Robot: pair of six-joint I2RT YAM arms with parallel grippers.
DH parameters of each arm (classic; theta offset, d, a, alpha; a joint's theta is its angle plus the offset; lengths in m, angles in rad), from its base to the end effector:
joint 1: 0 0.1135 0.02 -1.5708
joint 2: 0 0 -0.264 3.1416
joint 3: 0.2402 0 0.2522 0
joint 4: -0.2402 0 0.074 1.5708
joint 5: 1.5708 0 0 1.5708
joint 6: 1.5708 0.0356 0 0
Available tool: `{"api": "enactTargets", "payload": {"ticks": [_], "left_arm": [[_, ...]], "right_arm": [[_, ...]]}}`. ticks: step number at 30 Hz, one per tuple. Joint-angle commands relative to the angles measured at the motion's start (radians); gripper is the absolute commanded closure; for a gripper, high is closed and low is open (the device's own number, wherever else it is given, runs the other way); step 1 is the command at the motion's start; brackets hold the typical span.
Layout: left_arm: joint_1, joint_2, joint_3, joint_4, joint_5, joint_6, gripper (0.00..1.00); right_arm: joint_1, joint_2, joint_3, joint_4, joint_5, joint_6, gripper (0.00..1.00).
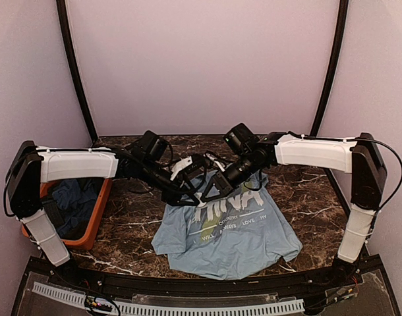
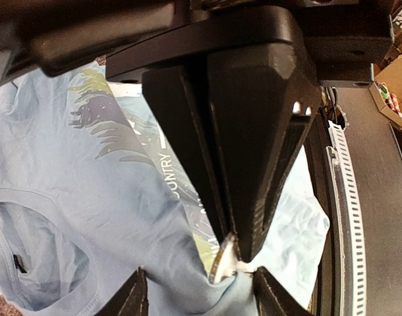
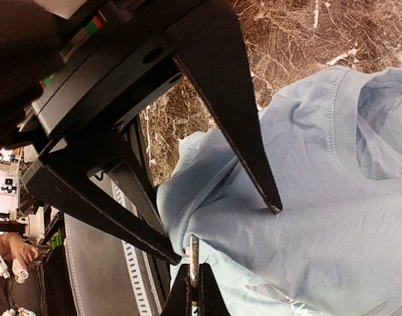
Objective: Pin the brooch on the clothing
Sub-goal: Pin the brooch to the flattened clothing.
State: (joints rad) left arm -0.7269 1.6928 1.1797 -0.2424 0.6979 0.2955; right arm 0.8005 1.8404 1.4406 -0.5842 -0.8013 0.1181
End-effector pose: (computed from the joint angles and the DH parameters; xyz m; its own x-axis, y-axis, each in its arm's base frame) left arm 0.2603 -0.2621 0.2381 -0.2401 0.5121 -0.8247 0.9707 0.1176 -0.2095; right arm 0.2560 0.3006 0.2456 -0.6673 -0.5700 -0.4794 -0.7026 0.2681 0.6592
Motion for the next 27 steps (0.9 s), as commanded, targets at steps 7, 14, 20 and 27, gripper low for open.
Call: {"api": "enactTargets", "payload": {"ticks": [7, 14, 20, 27], "left_arm": [[0.01, -0.028, -0.011, 0.029, -0.085, -0.025, 0.47], [0.02, -0.035, -0.016, 0.048, -0.033, -0.034, 0.45], [0.02, -0.03, -0.015, 0.04, -0.025, -0.026, 0.45], [0.02, -0.013, -0.003, 0.018, -0.029, -0.014, 0.46]], "right_arm": [[0.005, 0.003, 0.008, 0.034, -0.04, -0.015, 1.0], [0.015, 0.015, 0.011, 0.02, -0.04, -0.03, 1.0], [0.019, 0.013, 0.021, 0.012, -0.041, -0.034, 1.0], [0.019, 0.01, 0.038, 0.008, -0.052, -0.027, 1.0]]}}
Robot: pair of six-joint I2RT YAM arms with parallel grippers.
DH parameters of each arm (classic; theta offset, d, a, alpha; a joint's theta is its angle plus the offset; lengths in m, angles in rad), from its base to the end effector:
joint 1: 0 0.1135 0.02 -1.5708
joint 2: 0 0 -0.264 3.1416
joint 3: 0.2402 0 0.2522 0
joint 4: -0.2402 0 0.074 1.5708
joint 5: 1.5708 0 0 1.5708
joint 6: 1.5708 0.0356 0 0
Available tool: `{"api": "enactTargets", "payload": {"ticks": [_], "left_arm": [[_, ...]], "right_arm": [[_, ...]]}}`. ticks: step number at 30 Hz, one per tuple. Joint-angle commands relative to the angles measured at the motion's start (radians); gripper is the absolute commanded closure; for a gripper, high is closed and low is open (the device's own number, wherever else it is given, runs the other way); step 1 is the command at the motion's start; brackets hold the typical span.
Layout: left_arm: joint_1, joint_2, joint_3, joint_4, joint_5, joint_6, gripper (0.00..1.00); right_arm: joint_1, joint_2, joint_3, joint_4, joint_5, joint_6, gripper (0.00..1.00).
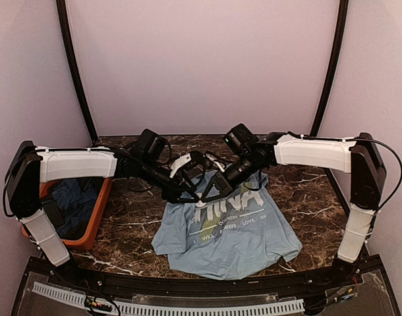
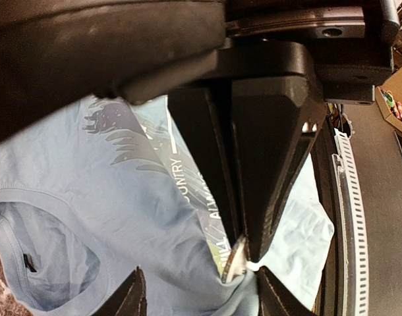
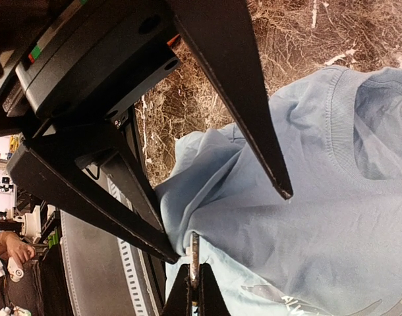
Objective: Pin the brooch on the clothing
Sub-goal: Pin the brooch to the flattened clothing.
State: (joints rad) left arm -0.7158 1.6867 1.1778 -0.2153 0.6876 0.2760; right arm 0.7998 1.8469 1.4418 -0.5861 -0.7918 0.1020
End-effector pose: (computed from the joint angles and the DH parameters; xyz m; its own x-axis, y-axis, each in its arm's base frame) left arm 0.2641 -0.2597 0.2415 -0.2451 0.4922 -0.8353 0.9693 0.1424 -0.2005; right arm 0.2571 0.3009 0.2433 -0.6590 -0.5756 -0.4842 -0.7121 0.2701 0.6481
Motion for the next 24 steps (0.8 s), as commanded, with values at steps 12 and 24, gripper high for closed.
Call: {"api": "enactTargets", "payload": {"ticks": [12, 24], "left_arm": [[0.002, -0.012, -0.004, -0.012, 0.006, 0.01, 0.47], [0.001, -0.012, 0.003, -0.025, -0.1, 0.007, 0.51]], "right_arm": [[0.019, 0.006, 0.056, 0.011, -0.082, 0.001, 1.0], [0.019, 0.004, 0.057, 0.009, -0.08, 0.002, 1.0]]}}
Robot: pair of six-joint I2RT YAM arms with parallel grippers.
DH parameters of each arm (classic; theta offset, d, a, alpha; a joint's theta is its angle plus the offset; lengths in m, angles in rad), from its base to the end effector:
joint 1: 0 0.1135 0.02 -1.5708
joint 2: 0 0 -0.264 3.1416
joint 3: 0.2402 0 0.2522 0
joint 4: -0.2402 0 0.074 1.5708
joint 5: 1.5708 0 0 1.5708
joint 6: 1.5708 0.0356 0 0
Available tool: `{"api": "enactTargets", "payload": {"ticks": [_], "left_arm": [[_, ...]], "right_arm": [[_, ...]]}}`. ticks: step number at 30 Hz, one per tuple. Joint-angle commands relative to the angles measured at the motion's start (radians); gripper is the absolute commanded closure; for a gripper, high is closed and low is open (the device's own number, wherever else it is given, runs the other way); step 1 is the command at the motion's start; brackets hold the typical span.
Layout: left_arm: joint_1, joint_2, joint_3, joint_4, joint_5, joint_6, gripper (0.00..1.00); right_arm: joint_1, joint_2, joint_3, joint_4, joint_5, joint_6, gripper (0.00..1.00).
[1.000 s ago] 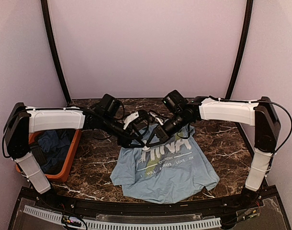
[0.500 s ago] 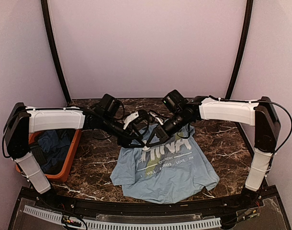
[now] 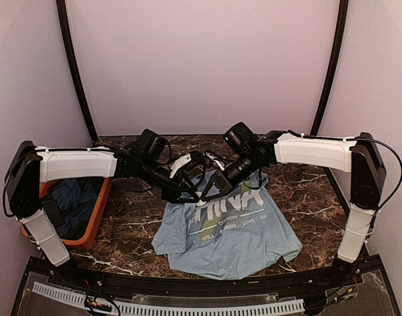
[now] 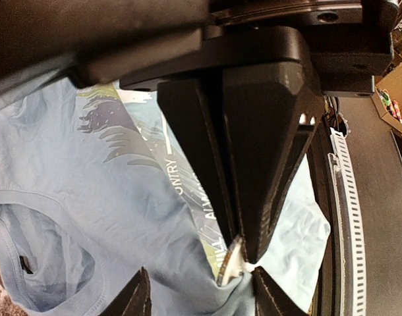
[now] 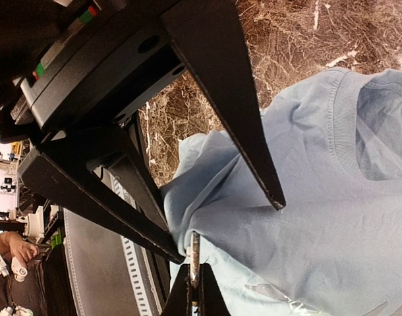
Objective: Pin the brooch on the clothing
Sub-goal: Pin the brooch to the flattened clothing.
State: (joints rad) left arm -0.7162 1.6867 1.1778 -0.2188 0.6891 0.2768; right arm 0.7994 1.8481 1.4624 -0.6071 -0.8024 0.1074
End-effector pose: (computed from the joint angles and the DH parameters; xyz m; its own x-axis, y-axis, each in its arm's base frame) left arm 0.2638 -0.2596 0.2413 -0.2463 0.4940 -0.8339 0.9690 0.1408 -0.2028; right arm 0.2575 0.3016 0.2481 -0.6633 -0.5753 -0.4786 -0.7051 0.2661 0.6573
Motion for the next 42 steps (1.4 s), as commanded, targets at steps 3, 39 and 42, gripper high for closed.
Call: {"api": "enactTargets", "payload": {"ticks": [3, 39, 42], "left_arm": [[0.002, -0.01, 0.005, -0.02, -0.127, 0.002, 0.51], [0.037, -0.12, -0.049, 0.052, -0.209, -0.027, 0.32], [0.04, -0.126, -0.046, 0.043, -0.204, -0.023, 0.3]], "right_arm": [[0.021, 0.0, 0.036, 0.03, -0.062, 0.0, 1.0], [0.012, -0.013, 0.001, 0.018, 0.005, -0.005, 1.0], [0.007, -0.019, -0.001, 0.017, 0.009, -0.005, 1.0]]}}
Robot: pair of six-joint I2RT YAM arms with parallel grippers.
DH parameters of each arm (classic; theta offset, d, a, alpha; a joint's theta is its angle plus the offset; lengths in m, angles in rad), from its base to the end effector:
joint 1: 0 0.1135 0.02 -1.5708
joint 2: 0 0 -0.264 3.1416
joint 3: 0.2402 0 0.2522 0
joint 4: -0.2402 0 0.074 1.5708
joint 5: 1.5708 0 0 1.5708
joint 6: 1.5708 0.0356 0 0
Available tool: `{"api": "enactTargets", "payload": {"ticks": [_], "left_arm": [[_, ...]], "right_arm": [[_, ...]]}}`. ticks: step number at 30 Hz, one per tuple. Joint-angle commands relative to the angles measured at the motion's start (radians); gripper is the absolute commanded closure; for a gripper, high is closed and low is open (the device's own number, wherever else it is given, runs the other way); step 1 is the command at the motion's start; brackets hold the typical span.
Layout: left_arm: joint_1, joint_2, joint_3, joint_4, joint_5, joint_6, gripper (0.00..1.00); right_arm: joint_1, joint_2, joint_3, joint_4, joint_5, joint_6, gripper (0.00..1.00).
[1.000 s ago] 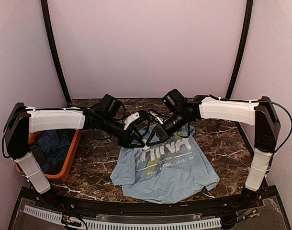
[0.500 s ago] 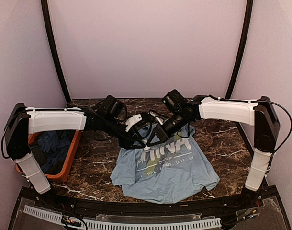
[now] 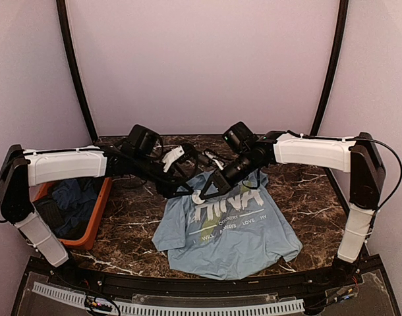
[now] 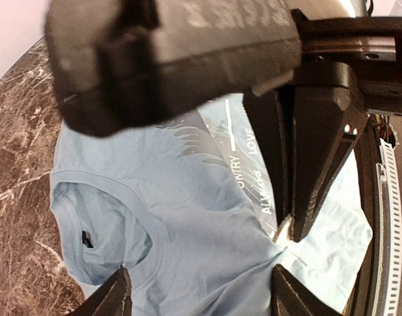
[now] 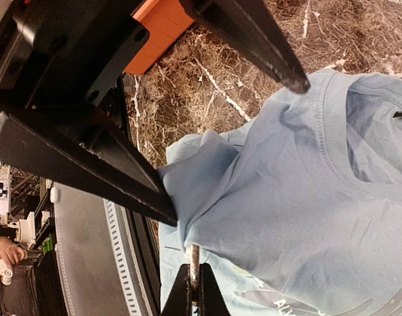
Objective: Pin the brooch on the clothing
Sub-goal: Pin the brooch to the flattened clothing.
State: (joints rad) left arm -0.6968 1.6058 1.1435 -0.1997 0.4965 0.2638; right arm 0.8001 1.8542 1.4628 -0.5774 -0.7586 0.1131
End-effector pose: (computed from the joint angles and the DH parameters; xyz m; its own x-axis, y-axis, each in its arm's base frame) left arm 0.2639 -0.2430 0.2571 -0.2328 0.4938 -0.8378 0.9459 0.3153 -0.0770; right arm 0.2609 0.3038 0.2467 -0.6599 -0.5620 -0.4987 -0.7222 0.2914 0.6273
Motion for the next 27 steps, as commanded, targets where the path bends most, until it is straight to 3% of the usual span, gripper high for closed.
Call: {"api": "enactTargets", "payload": {"ticks": [1, 14, 21, 27], "left_arm": [[0.021, -0.044, -0.01, 0.023, -0.006, -0.009, 0.3], [0.015, -0.013, -0.003, 0.024, 0.235, -0.004, 0.24], [0.004, -0.005, -0.003, 0.017, 0.27, 0.008, 0.22], [-0.009, 0.02, 0.014, -0.03, 0.215, 0.04, 0.22]], "right_arm": [[0.005, -0.027, 0.0, -0.013, -0.035, -0.01, 1.0], [0.003, -0.024, 0.012, -0.026, -0.072, -0.036, 1.0], [0.004, -0.011, 0.035, -0.053, -0.063, -0.041, 1.0], [0.008, -0.02, 0.036, -0.064, -0.107, -0.06, 1.0]]}}
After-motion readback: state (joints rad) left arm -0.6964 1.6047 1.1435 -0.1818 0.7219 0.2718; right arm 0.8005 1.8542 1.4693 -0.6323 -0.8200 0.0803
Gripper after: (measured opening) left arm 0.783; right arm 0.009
